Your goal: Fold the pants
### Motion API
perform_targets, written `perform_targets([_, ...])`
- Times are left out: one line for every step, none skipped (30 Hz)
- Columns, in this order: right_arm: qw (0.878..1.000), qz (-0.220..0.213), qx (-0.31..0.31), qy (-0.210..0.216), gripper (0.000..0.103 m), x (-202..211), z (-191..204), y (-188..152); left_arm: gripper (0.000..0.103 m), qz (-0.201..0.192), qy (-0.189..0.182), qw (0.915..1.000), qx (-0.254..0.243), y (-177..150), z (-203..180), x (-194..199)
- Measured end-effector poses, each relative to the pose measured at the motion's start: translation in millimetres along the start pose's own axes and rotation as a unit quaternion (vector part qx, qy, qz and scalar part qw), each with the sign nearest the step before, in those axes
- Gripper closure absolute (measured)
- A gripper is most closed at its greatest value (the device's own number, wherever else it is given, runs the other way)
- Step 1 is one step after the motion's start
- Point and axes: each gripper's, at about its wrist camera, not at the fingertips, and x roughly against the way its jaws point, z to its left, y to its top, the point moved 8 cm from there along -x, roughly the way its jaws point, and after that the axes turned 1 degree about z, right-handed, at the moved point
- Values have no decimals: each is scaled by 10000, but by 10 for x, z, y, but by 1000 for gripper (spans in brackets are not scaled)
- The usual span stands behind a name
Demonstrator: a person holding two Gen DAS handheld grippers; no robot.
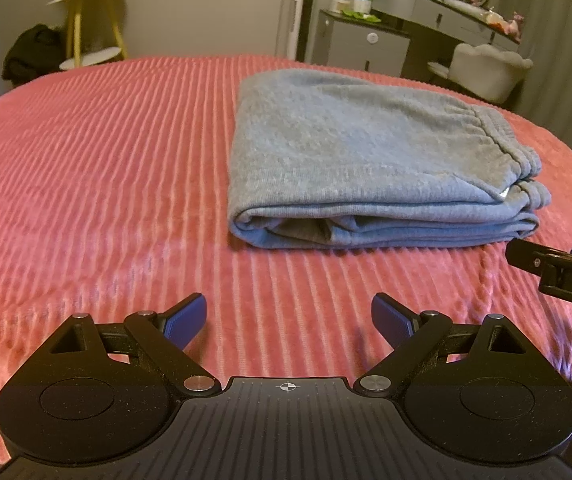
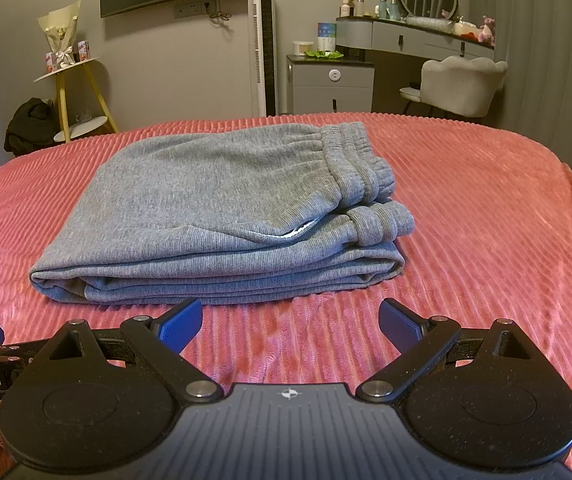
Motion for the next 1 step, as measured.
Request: perform_targets([10000,0,-1,0,8,-1,-3,0,9,6,1,10000,-2,-2,-3,-3])
